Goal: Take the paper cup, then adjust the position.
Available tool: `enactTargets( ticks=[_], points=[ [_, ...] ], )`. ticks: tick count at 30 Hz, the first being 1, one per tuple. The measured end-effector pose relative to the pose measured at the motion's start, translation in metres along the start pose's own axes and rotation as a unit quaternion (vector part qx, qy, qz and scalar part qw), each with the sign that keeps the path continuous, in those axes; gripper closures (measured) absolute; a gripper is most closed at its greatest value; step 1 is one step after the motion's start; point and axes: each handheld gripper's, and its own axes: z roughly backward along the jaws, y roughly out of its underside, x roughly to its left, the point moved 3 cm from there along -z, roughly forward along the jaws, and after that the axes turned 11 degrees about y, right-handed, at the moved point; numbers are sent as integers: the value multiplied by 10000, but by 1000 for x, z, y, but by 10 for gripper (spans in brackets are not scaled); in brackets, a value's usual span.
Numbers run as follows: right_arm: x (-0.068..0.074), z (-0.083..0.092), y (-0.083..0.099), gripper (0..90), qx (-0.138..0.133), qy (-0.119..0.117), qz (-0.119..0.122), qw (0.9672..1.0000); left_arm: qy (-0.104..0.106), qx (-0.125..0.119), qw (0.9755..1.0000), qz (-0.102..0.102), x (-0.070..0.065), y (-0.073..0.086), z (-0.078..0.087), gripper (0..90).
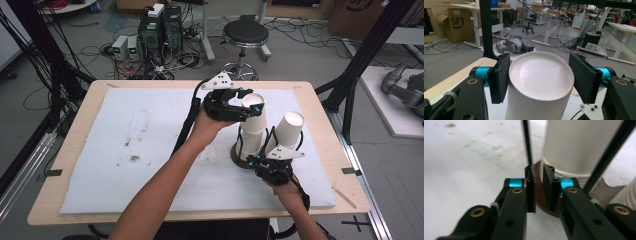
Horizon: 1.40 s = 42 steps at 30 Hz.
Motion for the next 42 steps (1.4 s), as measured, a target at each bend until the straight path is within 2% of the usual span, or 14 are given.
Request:
enactTargets(
  ticks=[4,7,10,11,12,13,17,20,23,27,29,33,38,42],
  points=[
    [7,10,-2,683,-196,-183,163,9995,-62,-10,10000,38,-1,-5,12,359],
    [12,15,-4,588,-337,-305,249,9987,-120,-6,9999,25,-2,-8,27,359],
    [15,19,-9,485,-473,-639,322,9963,-211,23,9998,-26,-5,-4,52,359],
    [15,19,-9,485,-473,-639,322,9963,-211,23,9998,-26,-5,-4,52,359],
    [17,21,-11,447,-531,-859,341,9943,-248,21,9997,0,-6,-1,65,359],
    [19,22,-11,424,-554,-983,379,9929,-248,21,9997,0,-6,-1,65,359],
    [28,23,-16,326,-671,-1259,463,9887,-470,157,9988,7,-9,13,96,359],
    [34,20,-24,264,-755,-1424,361,9863,-558,214,9982,36,-9,22,107,359],
    [39,15,-32,218,-798,-1510,348,9847,-686,322,9970,140,-7,40,126,359],
    [42,8,-40,219,-781,-1552,368,9841,-779,349,9962,199,-7,51,137,359],
    [44,2,-50,268,-704,-1809,449,9800,-867,356,9954,222,-7,55,145,359],
    [44,0,-67,263,-810,-1700,463,9810,-1025,424,9935,251,-6,63,159,359],
    [45,-7,-70,242,-824,-1451,545,9845,-1056,438,9930,291,-5,69,165,359],
    [53,-14,-70,230,-735,-1529,607,9836,-1049,461,9930,287,-6,74,169,359]
  ],
)
